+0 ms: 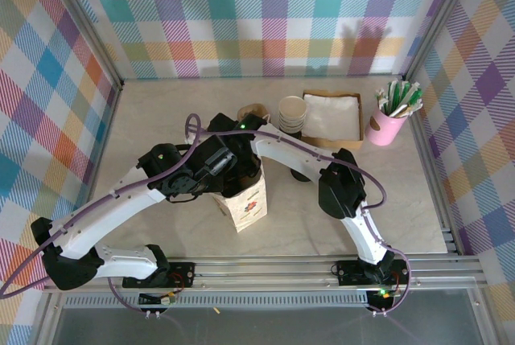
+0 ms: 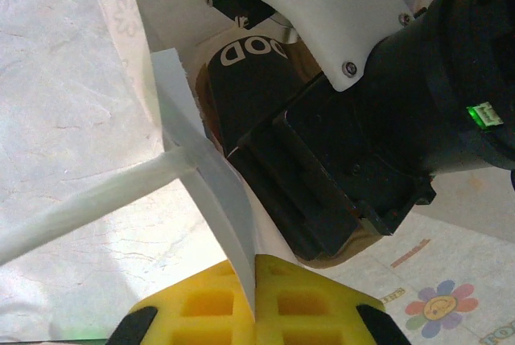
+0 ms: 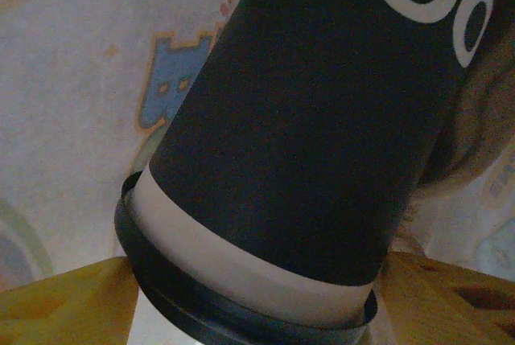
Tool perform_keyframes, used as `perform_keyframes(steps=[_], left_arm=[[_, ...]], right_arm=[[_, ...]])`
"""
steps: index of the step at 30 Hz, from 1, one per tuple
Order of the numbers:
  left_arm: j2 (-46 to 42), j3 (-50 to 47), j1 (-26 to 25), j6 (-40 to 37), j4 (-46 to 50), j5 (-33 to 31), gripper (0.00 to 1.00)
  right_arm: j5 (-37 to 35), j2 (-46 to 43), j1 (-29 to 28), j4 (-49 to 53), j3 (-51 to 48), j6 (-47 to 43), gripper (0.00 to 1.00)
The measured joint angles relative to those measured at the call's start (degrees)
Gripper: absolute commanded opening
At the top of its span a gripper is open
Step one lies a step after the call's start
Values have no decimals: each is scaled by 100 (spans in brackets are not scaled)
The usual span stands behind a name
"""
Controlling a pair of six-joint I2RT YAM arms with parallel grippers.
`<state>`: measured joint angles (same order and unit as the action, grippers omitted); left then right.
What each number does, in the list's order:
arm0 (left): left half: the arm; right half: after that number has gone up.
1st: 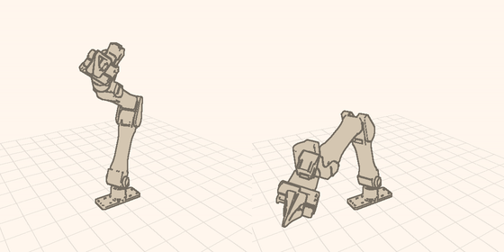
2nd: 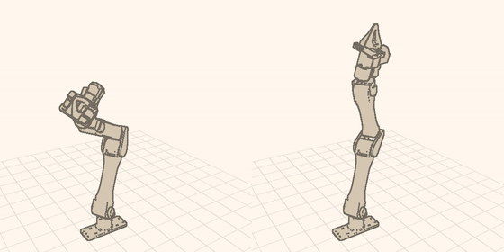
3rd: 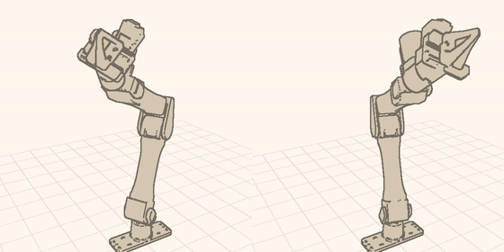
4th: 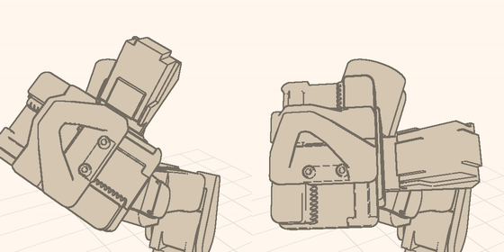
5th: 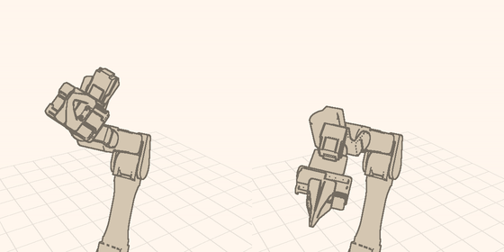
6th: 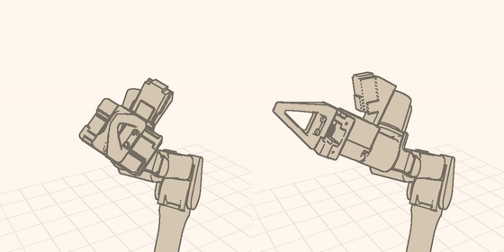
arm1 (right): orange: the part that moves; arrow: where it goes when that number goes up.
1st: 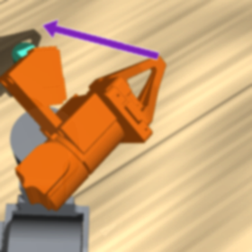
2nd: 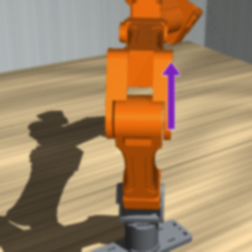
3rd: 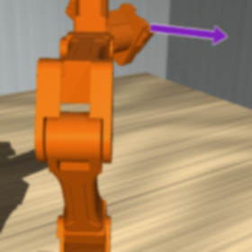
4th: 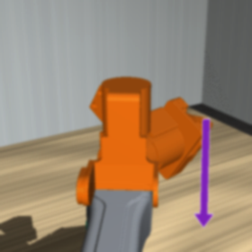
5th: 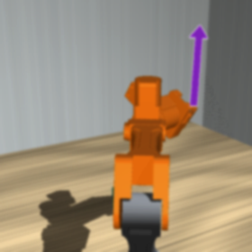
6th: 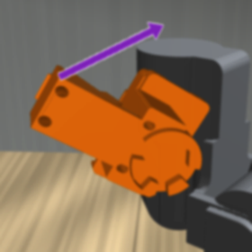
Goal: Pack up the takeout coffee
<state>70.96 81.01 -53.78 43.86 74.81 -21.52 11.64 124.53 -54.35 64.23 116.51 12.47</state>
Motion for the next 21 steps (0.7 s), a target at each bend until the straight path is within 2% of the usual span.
perform_keyframes(steps=[4, 12, 21], left_arm=[[0, 0, 0, -2, -2, -2, 0], [0, 0, 11, -90, 0, -4, 0], [-125, -26, 74, -195, -22, 48, 0]], right_arm=[[7, -111, 2, -238, -184, -144, 68], [199, -175, 57, -544, -258, -251, 45], [332, -223, 186, -638, -155, -153, 30]])
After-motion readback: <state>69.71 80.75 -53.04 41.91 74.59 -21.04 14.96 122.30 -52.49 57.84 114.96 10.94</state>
